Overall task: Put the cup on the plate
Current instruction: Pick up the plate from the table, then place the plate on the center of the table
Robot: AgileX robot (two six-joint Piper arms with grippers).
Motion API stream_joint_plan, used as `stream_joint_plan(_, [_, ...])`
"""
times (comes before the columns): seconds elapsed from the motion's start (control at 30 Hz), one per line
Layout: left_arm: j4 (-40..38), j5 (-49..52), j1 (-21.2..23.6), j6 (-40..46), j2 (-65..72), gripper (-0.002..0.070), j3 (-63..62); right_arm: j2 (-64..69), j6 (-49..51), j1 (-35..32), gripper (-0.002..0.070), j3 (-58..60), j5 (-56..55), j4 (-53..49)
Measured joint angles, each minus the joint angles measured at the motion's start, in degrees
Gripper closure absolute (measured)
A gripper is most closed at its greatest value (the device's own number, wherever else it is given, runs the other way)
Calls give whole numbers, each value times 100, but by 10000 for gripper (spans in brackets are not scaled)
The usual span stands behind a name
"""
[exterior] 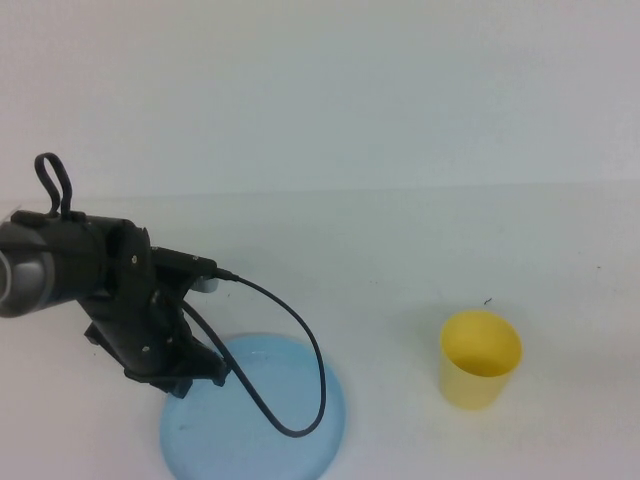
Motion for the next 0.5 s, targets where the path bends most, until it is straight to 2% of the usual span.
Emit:
stream_joint_plan(0.13, [-302,-138,0,153,-13,674,-12,0,0,0,368,0,0,0])
stream_joint_plan(0.37, [-2077,126,0,1295,-13,673,-445,0,0,0,391,0,-12,0])
stream_joint_plan(0.5, [-2463,127,0,1422,-13,673,-659,0,0,0,392,0,-20,0])
